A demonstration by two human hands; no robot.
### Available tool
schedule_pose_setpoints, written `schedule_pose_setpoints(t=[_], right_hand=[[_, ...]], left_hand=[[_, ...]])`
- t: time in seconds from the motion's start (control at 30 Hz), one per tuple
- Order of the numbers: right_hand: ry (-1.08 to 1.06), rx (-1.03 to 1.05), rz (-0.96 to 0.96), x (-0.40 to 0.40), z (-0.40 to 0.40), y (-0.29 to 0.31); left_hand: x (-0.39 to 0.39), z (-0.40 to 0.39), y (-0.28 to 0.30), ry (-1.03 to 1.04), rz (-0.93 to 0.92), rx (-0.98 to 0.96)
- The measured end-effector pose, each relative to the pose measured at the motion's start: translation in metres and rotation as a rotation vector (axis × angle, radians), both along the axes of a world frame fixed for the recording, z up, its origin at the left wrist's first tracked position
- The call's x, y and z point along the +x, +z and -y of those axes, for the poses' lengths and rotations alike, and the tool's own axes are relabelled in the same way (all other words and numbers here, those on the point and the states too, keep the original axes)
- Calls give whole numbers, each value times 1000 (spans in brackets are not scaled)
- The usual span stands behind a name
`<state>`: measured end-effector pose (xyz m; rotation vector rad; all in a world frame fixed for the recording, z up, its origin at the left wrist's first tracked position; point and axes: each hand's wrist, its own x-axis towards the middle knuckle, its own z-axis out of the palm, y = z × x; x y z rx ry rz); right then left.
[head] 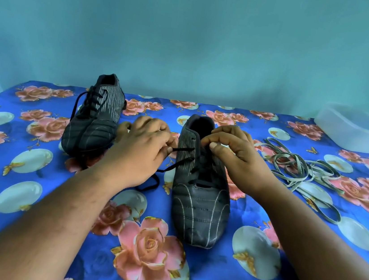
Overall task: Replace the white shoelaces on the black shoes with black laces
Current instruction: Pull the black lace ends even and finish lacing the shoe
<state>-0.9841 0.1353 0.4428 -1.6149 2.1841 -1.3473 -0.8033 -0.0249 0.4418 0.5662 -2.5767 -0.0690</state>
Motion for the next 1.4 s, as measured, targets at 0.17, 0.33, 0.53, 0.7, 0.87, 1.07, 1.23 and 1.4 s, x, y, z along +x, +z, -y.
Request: schedule_pose_setpoints(t=[0.17,0.33,0.53,0.7,0.87,1.07,1.23,1.4], right_hand=[[13,-7,60,-3,-2,2],[51,-7,129,-3,-3,3],[48,-10,230,-4,-7,6],[51,0,224,-8,-9,4],[48,18,145,-9,-8,2],[24,44,82,-9,-8,2],[24,44,55,-8,-8,2],[23,48,26,-8,-7,1]], left_hand=[[-1,0,-6,63,76,-13],[3,8,-6,173,31,-23],[0,8,1,240,4,434],[1,9,1,149,-258,783],[4,13,1,39,-339,976],[16,21,1,143,-41,344],[12,17,-4,225,57,132],[14,18,-2,334,52,111]])
